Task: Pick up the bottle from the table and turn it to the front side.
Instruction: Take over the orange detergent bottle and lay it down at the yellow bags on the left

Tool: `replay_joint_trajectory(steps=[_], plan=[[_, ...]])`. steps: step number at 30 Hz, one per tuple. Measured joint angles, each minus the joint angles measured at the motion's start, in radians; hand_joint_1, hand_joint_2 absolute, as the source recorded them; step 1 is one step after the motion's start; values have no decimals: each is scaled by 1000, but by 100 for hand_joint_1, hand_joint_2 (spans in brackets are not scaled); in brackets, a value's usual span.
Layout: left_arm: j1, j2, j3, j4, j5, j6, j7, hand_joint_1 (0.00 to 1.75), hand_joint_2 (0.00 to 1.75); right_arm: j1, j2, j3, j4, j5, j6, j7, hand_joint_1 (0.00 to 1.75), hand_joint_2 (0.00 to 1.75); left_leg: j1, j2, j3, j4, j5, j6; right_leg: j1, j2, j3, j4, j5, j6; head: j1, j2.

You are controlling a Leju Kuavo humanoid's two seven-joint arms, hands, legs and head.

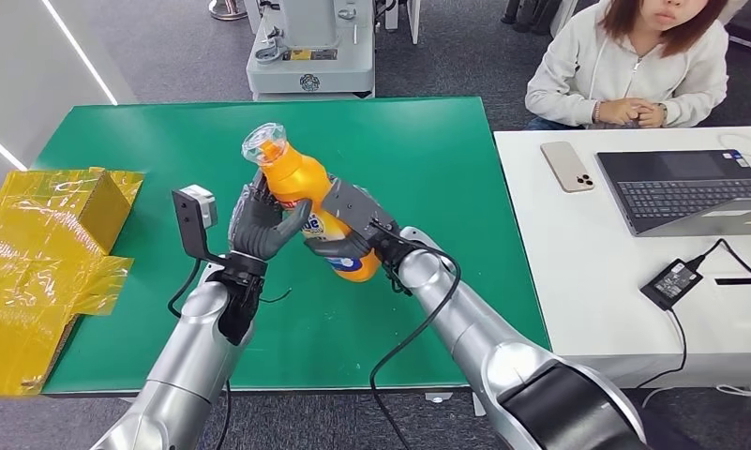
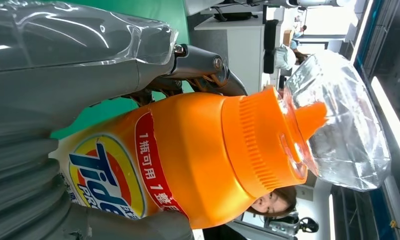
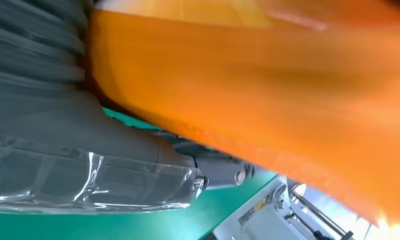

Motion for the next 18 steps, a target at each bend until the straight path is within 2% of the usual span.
replay_joint_trajectory(steps=[6,12,15,18], plan=[[1,3,0,5,-2,2,-13,175,175,24,-21,-18,-14,-16,-33,-58,0,175,0,0,0,0,0,0,0,0,0,0,0,0,0,0],[1,10,0,17,-33,38,-34,175,175,97,-52,-32,-116,-36,-57,-100,0,175,0,0,0,0,0,0,0,0,0,0,0,0,0,0],[0,20,0,20,-99,115,-63,175,175,162,-77,-38,-220,-48,-72,-108,0,175,0,-1,0,0,0,0,0,-1,0,0,0,0,0,0],[-3,36,0,21,-246,278,-95,175,175,255,-109,-39,-374,-45,-94,-107,0,175,0,0,0,0,-1,0,0,-1,0,0,0,0,0,0]])
